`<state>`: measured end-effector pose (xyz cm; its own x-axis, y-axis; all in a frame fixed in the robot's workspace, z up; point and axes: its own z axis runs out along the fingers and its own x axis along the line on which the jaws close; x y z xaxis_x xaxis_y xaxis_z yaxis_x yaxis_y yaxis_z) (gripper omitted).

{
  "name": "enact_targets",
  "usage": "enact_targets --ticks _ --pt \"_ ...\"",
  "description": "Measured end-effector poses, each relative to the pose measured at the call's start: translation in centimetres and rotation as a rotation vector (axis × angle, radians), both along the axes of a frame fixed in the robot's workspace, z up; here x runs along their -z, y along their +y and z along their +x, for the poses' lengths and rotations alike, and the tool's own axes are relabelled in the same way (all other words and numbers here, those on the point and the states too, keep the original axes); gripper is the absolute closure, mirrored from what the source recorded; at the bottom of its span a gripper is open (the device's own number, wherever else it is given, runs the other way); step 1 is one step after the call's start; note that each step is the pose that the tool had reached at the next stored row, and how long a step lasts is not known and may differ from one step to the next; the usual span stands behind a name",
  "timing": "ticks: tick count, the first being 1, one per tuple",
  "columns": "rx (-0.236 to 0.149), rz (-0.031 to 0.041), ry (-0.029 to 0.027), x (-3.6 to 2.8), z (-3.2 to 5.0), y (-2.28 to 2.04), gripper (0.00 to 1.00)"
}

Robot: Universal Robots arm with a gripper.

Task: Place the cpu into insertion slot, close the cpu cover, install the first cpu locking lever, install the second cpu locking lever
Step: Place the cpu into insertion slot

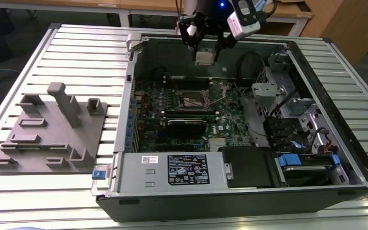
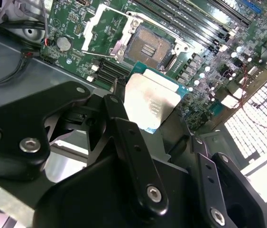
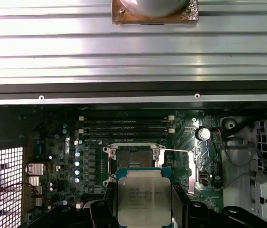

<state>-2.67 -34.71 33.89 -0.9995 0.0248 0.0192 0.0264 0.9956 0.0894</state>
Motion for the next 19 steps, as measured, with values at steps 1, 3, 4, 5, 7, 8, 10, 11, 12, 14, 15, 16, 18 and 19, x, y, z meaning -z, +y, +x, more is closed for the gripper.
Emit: enact_targets --ticks 1,3,4,5,7,8,10,11,12,14,15,16,18,19 --pt "0.0 -0.0002 0.0001 0.03 0.0 0.0 0.46" --pt "0.0 -0.0003 0.0002 0.03 0.0 0.0 0.46" --pt "0.0 -0.0003 0.0002 0.04 0.0 0.0 0.46" --pt "0.0 -0.0001 0.0001 0.05 0.0 0.0 0.46" --pt "0.0 0.0 0.0 0.09 0.0 0.0 0.46" --pt "0.0 0.0002 0.0 0.14 0.0 0.0 0.46" --pt "0.0 0.0 0.0 0.25 0.0 0.0 0.46" --pt "0.0 -0.0001 0.0001 0.3 0.0 0.0 0.46" --pt "0.0 -0.0002 0.0001 0.31 0.0 0.0 0.46" --pt "0.0 -0.0002 0.0001 0.34 0.0 0.0 0.46" --pt "0.0 -0.0001 0.0001 0.34 0.0 0.0 0.46" --pt "0.0 -0.0001 0.0 0.35 0.0 0.0 0.46" --pt "0.0 0.0003 -0.0001 0.44 0.0 0.0 0.46" --pt "0.0 0.0002 -0.0001 0.51 0.0 0.0 0.46"
